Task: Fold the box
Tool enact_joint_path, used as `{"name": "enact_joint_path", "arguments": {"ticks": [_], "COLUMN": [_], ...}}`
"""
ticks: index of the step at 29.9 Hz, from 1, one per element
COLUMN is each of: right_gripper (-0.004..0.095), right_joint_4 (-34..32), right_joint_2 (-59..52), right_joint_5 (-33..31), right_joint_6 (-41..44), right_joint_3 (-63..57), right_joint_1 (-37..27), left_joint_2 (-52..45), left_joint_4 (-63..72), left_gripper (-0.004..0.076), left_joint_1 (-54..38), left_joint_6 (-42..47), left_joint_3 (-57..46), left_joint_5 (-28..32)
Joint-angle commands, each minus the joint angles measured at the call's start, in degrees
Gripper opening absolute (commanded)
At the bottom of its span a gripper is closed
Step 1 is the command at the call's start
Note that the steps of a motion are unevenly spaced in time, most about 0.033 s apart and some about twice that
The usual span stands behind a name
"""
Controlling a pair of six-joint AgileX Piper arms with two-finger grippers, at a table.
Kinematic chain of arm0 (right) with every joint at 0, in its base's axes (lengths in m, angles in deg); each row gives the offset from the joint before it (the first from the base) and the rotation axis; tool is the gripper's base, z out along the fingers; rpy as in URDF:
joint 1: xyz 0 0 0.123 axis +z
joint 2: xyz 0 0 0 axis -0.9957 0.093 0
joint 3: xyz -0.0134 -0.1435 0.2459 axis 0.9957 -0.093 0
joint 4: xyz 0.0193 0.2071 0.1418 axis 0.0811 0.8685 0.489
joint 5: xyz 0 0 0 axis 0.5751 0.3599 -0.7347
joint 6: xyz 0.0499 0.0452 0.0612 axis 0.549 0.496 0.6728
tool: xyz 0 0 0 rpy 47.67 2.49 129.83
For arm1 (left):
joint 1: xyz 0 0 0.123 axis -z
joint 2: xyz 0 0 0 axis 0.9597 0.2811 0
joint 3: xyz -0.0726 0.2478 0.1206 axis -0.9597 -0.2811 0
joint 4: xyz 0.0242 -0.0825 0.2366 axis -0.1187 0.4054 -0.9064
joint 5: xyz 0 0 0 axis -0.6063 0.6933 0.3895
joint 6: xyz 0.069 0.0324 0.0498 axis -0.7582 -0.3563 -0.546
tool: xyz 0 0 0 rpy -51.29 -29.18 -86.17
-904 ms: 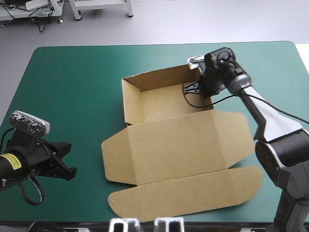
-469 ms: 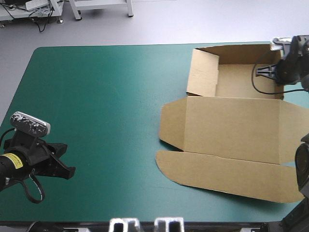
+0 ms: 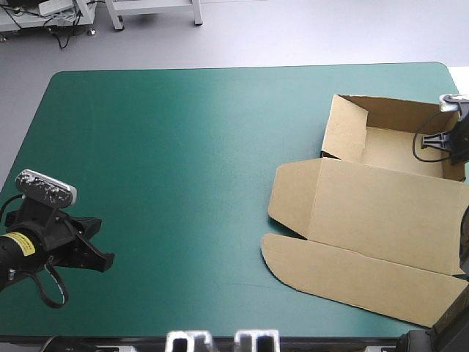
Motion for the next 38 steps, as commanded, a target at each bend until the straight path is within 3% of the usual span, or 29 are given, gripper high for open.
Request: {"name": "enact_joint_path", "arguments": {"ticks": [1, 5, 15, 22, 26, 29, 33, 38], "right_gripper": [0.0237, 0.0410, 0.0414, 0.0414, 0.0413, 0.0311, -0.0022, 0.0001], "right_joint_4": [-0.9, 0.6, 3.6, 1.6, 4.8, 12.8, 24.7, 27.8], "right_joint_2": [0.0, 1.0, -3.2, -12.6, -17.8, -22.3, -30.7, -43.4], "right_joint_5": [-3.1, -3.2, -3.2, -3.2, -3.2, -3.2, -3.2, -3.1], "right_joint_6": [-2.2, -2.2, -7.0, -7.0, -4.2, -0.6, -4.3, -7.3], "right_joint_3": [1.1, 1.1, 3.2, 6.2, 6.3, 5.4, -1.6, -15.5], "right_joint_1": [-0.1, -0.1, -0.1, -0.1, -0.1, -0.1, -0.1, -0.1], "left_joint_2": [0.0, 0.0, 0.0, 0.0, 0.0, -0.1, -3.0, -10.2], "left_joint_4": [0.7, 0.7, 0.4, -0.3, -2.4, -2.7, -2.8, -4.7], "left_gripper": [-0.0009, -0.0009, -0.0009, -0.0009, -0.0009, -0.0009, -0.0009, -0.0009], "left_joint_1": [0.4, 0.4, 0.4, 0.4, 0.4, 0.4, 0.4, 0.4], "left_joint_6": [-0.1, -0.1, -0.1, -0.5, -0.5, -0.4, -0.1, 1.1], "left_joint_3": [1.4, 1.4, 1.4, 1.4, 1.4, 1.4, -0.7, -10.0], "left_joint_5": [-1.9, -1.9, -1.9, -1.9, -1.9, -0.5, 4.2, 10.0]}}
